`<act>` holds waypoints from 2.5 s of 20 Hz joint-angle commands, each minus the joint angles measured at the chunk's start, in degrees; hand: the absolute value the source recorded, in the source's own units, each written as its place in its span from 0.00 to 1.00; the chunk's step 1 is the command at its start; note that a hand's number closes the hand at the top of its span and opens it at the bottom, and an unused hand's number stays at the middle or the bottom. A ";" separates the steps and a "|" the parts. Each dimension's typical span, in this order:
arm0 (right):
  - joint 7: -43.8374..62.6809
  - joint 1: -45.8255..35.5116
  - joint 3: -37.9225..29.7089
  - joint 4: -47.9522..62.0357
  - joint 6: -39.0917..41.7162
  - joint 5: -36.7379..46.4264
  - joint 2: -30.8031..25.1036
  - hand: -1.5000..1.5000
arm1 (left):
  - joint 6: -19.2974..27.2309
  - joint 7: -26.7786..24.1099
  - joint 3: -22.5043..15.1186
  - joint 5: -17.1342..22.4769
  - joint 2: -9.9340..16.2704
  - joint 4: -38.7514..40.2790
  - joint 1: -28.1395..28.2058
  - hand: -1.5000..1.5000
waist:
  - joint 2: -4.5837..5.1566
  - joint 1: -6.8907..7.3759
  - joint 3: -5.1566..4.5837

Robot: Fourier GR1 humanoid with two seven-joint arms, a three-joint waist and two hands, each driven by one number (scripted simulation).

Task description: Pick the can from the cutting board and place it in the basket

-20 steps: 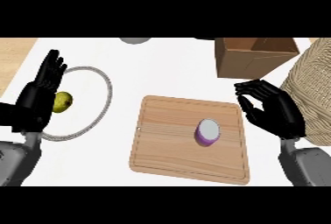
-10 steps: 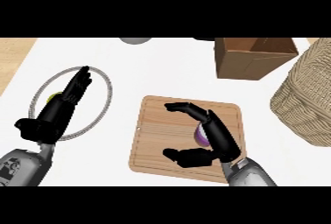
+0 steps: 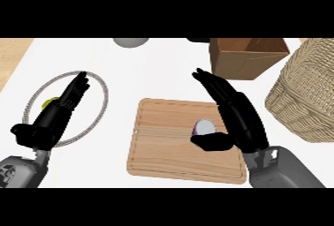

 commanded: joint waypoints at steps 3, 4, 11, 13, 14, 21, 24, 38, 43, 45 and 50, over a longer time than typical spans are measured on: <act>17.60 -7.37 -0.05 -6.70 22.12 -1.03 -10.20 0.00 | -0.27 -0.16 0.69 -0.72 0.42 0.56 -0.69 0.50 | 0.23 -0.16 -0.02; 20.41 -6.94 1.71 -8.32 26.00 -3.78 -9.31 0.00 | 0.52 0.77 0.58 -0.26 -0.76 0.22 -0.99 0.50 | 0.23 -0.12 0.01; 38.18 -10.27 -7.43 -21.23 44.06 -25.54 -11.89 0.00 | -0.11 0.37 -0.21 -2.19 -1.91 0.13 -0.62 0.50 | 0.72 0.28 0.24; 43.71 -9.94 -9.17 -25.21 45.06 -29.50 -12.01 0.00 | -3.21 -1.28 3.23 -0.48 0.20 1.82 -0.55 0.50 | 0.83 0.58 0.25; 44.24 -10.06 -13.01 -25.75 45.93 -33.08 -14.89 0.00 | -0.76 1.11 1.77 -1.17 0.09 -4.08 3.03 0.50 | 0.59 1.06 0.29; 40.87 -3.09 -16.03 -29.73 43.85 -32.46 -17.62 0.00 | -5.04 2.58 4.68 -2.20 -1.13 -2.26 0.24 0.50 | 1.09 1.33 0.34; 34.26 -0.36 -15.87 -25.37 41.61 -26.50 -15.30 0.00 | -6.93 -1.82 5.46 -2.57 -2.33 -0.88 3.43 0.50 | 1.21 1.71 0.35; 14.36 8.25 -8.39 -11.99 32.91 -0.49 -2.06 0.00 | -6.13 1.25 5.92 -11.21 -10.08 -2.20 2.43 0.50 | 1.25 1.77 0.35; 5.87 14.32 -6.29 -8.14 27.77 6.82 -0.44 0.00 | -11.37 1.21 11.88 -9.07 -8.07 -1.27 2.13 0.50 | 1.24 1.61 0.36; 1.47 12.51 -10.11 -2.59 26.78 6.30 0.15 0.00 | -11.51 4.54 11.24 -9.21 -8.91 -6.04 3.80 0.50 | 1.23 1.83 0.37; 0.96 11.49 -11.62 -5.55 31.16 5.94 2.45 0.00 | -10.56 -0.13 9.77 -15.66 -14.46 0.45 1.89 0.50 | 1.24 1.57 0.35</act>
